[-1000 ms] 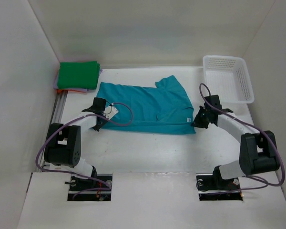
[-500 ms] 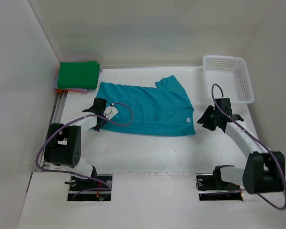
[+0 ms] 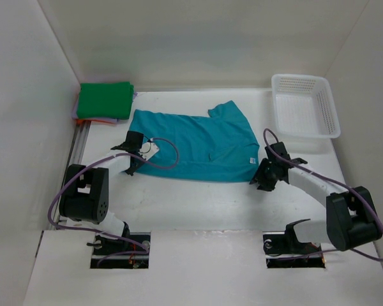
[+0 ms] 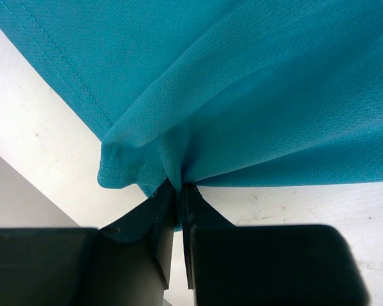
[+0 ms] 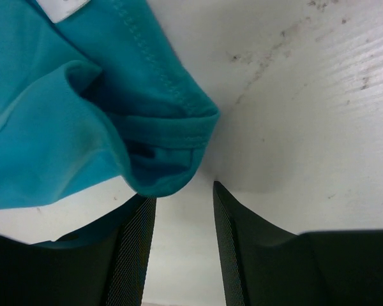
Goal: Fold and stack the t-shirts
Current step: Fold the flattened tshirt in 1/3 of the way
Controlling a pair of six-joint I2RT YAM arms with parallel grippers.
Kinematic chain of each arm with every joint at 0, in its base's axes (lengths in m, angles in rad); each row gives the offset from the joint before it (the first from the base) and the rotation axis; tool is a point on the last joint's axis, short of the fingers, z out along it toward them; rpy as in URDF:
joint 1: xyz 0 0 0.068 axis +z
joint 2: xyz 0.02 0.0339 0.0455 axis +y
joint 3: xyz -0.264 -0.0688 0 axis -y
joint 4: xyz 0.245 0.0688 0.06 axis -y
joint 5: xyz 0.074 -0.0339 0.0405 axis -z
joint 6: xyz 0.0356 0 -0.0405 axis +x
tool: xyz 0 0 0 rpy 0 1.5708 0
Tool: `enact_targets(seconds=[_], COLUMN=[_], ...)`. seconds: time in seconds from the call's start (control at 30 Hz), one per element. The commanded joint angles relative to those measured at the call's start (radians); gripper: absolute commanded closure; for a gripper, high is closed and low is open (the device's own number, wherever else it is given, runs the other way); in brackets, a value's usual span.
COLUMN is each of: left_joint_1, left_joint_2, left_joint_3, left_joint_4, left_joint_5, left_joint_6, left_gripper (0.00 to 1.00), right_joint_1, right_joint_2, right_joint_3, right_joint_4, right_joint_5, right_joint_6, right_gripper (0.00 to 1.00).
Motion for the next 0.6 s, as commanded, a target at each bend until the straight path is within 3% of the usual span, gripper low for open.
enact_targets(seconds=[0.0, 0.57], left_joint_1=[-0.008, 0.01], left_joint_2=[0.024, 0.035], left_joint_3=[-0.039, -0.051], left_joint_4=[-0.022, -0.018], left_joint_5=[0.071, 0.073], left_joint_6=[-0.024, -0.027], left_gripper=[0.94, 0.94], right_joint_1=[-0.006, -0.101], right_joint_2=[0.041, 0.021], right_joint_3=[0.033, 0.024], right_joint_4=[0.06, 0.139], right_joint_5=[0.041, 0.082], right_joint_6=[0.031, 0.048], right_gripper=[0.54, 0.56])
